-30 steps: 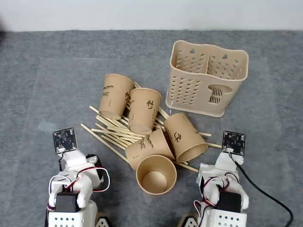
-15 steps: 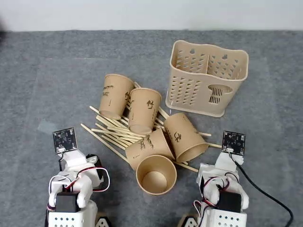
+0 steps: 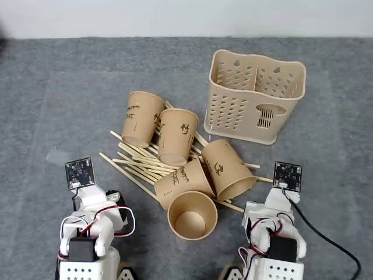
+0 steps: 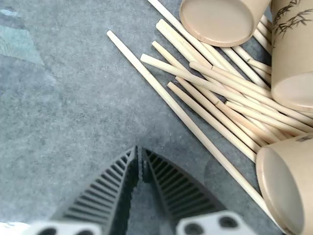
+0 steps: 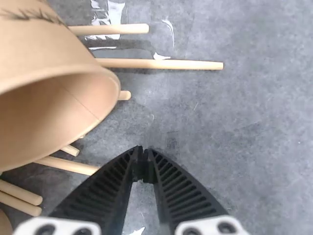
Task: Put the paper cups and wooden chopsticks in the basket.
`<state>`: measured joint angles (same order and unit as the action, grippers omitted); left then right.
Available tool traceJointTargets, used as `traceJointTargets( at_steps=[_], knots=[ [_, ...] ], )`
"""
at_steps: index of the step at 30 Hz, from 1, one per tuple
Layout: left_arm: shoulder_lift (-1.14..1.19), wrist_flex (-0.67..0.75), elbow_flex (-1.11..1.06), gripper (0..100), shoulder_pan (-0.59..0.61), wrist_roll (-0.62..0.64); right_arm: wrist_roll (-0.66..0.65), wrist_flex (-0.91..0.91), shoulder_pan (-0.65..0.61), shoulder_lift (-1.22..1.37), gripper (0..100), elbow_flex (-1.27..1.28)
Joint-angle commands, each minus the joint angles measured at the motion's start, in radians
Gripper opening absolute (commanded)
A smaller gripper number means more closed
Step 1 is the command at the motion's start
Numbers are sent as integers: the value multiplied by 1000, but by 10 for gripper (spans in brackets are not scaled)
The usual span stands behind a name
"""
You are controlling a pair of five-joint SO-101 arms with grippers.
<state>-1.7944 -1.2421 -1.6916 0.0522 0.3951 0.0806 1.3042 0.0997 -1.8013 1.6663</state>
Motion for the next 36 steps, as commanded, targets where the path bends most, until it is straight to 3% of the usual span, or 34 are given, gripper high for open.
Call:
traceJointTargets(
  at_steps=[1,7,12,14,17,29,36],
  knots=[
    [2,-5,7,14,2,6,0,4,8,-13,9,12],
    [2,-5,7,14,2,6,-21,56,87,-13,9,-153],
    [2,-5,7,14,2,6,-285,48,87,-13,9,-284],
    [2,-5,7,14,2,6,-334,47,87,-13,9,-325],
    [2,-5,7,14,2,6,-330,47,82,-13,9,-341],
    [2,-5,7,14,2,6,-327,93,-200,-12,13,-336],
    [2,-5,7,14,2,6,-281,51,-185,-10,227,-292]
  ],
)
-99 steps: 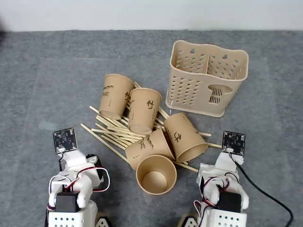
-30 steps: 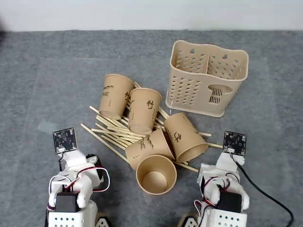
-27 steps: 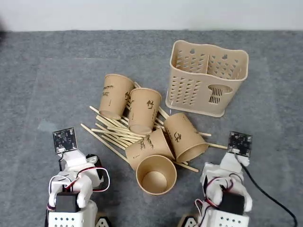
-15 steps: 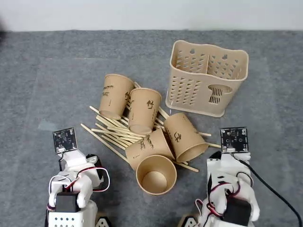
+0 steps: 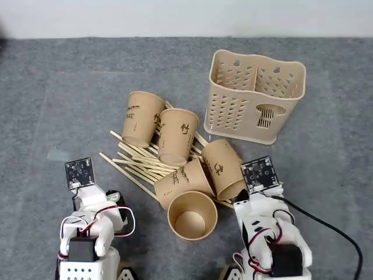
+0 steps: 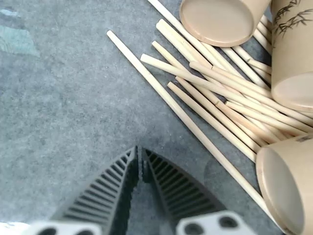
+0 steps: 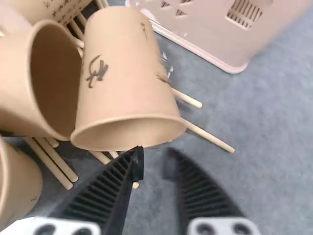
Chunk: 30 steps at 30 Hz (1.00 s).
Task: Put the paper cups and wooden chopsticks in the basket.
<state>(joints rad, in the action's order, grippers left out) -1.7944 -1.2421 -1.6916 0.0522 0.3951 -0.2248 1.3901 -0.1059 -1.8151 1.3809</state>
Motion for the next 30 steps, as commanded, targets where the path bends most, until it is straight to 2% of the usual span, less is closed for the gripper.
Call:
traceJointTargets(
  at_steps=[1,3,7,11,14,18,30],
  knots=[
    [2,-5,7,14,2,6,15,-50,28,4,253,12],
    [2,-5,7,14,2,6,-5,-97,35,2,277,58],
    [2,-5,7,14,2,6,-34,-242,28,2,258,161],
    [2,-5,7,14,2,6,-58,-403,27,2,206,244],
    [2,-5,7,14,2,6,-64,-450,27,1,138,256],
    [2,-5,7,14,2,6,-64,-441,31,1,2,195],
    [2,-5,7,14,2,6,-58,-101,35,4,8,-216]
  ],
)
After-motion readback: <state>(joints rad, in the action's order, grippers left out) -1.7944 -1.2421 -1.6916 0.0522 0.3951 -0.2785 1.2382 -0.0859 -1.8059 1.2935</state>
